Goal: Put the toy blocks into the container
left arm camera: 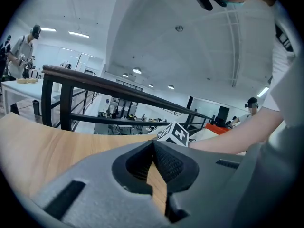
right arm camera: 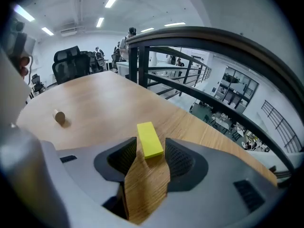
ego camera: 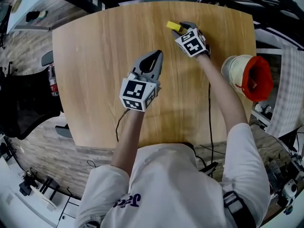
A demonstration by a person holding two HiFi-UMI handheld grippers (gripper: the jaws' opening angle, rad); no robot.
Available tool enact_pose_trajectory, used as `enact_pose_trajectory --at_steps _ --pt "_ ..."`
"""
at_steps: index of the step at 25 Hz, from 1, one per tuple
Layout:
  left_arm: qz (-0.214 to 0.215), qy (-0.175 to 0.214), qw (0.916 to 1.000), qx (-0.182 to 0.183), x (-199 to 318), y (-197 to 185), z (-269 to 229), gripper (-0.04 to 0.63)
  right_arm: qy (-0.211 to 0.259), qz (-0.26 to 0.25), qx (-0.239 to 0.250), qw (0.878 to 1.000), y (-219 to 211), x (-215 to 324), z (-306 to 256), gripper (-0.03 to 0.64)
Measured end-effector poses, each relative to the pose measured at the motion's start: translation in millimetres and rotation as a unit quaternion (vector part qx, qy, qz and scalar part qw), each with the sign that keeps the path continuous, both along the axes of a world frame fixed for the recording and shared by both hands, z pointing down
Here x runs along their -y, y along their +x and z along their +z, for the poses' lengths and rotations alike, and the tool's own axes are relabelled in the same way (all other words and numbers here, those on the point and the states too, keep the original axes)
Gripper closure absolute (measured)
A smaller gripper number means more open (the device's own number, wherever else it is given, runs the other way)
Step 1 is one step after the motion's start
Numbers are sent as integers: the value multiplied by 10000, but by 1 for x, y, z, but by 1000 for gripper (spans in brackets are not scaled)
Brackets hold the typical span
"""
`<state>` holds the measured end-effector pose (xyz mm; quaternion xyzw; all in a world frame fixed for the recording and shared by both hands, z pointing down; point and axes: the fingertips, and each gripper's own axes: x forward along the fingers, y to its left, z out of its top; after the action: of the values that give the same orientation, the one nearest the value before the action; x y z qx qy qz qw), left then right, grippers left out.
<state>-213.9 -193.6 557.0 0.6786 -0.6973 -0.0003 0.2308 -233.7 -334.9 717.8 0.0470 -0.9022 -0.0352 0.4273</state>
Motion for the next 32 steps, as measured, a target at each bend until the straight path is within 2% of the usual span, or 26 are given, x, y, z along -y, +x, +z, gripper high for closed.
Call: enact_pose_trajectory --at_steps 5,7,9,12,15,22,27,32 --pt "20 1 10000 -87 1 2 6 583 -48 -43 -40 10000 -3 3 7 436" --pt "18 24 9999 -124 0 3 5 583 -79 -38 3 10000 -3 1 7 469" --pt "24 31 9999 -153 0 3 3 583 -139 17 -25 9999 1 0 9 472" --pt "24 48 9998 -194 -2 3 -3 583 -323 144 26 9994 5 -4 1 476" --pt "19 114 9997 -204 -6 6 -12 583 -303 184 117 9993 13 -13 -15 477" --pt "107 233 9996 -91 -26 31 -41 583 -157 60 429 9989 53 -48 -69 477" --pt "207 368 9991 6 -39 61 -66 583 392 -252 558 9974 89 -76 -130 477" --pt "411 517 9976 197 -40 99 -92 583 456 -17 995 9940 138 -84 -195 477"
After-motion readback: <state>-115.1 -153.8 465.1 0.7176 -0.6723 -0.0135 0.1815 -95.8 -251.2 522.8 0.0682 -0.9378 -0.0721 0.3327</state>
